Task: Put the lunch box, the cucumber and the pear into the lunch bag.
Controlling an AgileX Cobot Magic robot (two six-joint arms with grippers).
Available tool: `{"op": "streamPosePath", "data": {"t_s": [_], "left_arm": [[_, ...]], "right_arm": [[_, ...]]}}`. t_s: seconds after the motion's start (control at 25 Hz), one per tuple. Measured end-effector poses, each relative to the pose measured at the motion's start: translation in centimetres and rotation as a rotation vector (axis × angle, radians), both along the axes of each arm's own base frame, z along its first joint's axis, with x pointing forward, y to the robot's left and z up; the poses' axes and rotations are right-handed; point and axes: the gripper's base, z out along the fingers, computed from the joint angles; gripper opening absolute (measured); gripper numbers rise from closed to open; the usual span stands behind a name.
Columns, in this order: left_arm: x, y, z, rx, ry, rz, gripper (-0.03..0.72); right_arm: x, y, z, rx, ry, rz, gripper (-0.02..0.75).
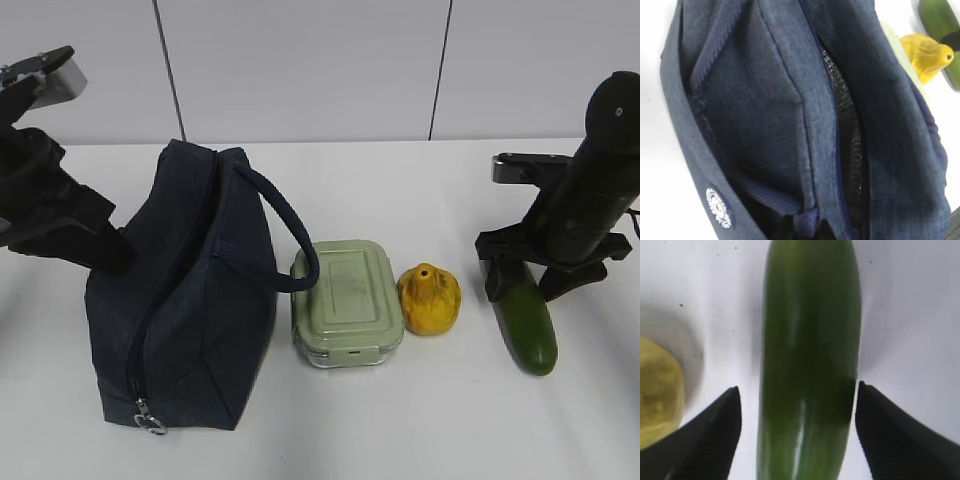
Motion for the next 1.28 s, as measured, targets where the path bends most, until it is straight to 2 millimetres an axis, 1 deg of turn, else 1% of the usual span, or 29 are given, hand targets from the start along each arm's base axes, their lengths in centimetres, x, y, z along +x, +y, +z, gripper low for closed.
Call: {"op": "streamPosePath", "data": {"t_s": [0.2, 0.28, 0.32, 0.4, 0.44, 0.52, 0.56, 0.64, 0.72, 0.76, 0.84, 0.92, 1.0, 1.08, 1.12, 1.28], "left_arm": [[0.0, 0.0, 0.0, 0.000, -0.002, 0.001, 0.018], [0.0, 0.0, 0.0, 0.000, -0.002, 0.001, 0.018], [0.0, 0.0, 0.0, 0.000, -0.003, 0.002, 0.018], [0.0, 0.0, 0.0, 0.000, -0.003, 0.002, 0.018], [0.0, 0.0, 0.0, 0.000, -0.003, 0.002, 0.018], [0.0, 0.0, 0.0, 0.000, -0.003, 0.002, 0.018], [0.0, 0.0, 0.0, 0.000, -0.003, 0.002, 0.018], [0.0, 0.0, 0.0, 0.000, -0.004, 0.002, 0.018], [0.1, 0.0, 0.0, 0.000, -0.007, 0.003, 0.018], [0.1, 0.0, 0.0, 0.000, -0.008, 0.004, 0.018], [0.1, 0.0, 0.0, 0.000, -0.011, 0.005, 0.018], [0.2, 0.0, 0.0, 0.001, -0.018, 0.008, 0.018], [0.2, 0.0, 0.1, 0.001, -0.025, 0.011, 0.018], [0.3, 0.0, 0.1, 0.001, -0.029, 0.013, 0.018], [0.3, 0.0, 0.1, 0.001, -0.033, 0.015, 0.018], [0.4, 0.1, 0.3, -0.001, -0.054, 0.022, 0.018]], "right_arm": [[1.0, 0.1, -1.5, -0.003, 0.036, 0.001, 0.533], [1.2, 0.1, -2.1, -0.004, 0.056, 0.001, 0.507], [1.3, 0.1, -2.3, -0.007, 0.061, 0.004, 0.476], [1.3, 0.1, -2.3, -0.008, 0.061, 0.005, 0.422], [1.4, 0.1, -2.2, -0.009, 0.059, 0.004, 0.410], [1.3, 0.1, -1.9, -0.010, 0.055, 0.005, 0.410], [1.4, 0.1, -1.4, -0.006, 0.041, 0.002, 0.410], [1.7, 0.4, 0.7, 0.026, -0.016, -0.004, 0.410], [1.8, 1.0, 3.9, 0.107, -0.104, -0.001, 0.410], [1.7, 1.6, 6.1, 0.174, -0.162, 0.014, 0.410], [1.4, 3.0, 10.0, 0.348, -0.254, 0.052, 0.410], [0.9, 4.3, 13.1, 0.506, -0.318, 0.096, 0.410], [0.6, 6.0, 15.4, 0.652, -0.363, 0.142, 0.410], [0.4, 7.9, 16.8, 0.733, -0.396, 0.185, 0.410], [0.2, 9.0, 17.2, 0.757, -0.405, 0.207, 0.410], [-0.9, 13.7, 17.6, 0.791, -0.442, 0.266, 0.410]]}}
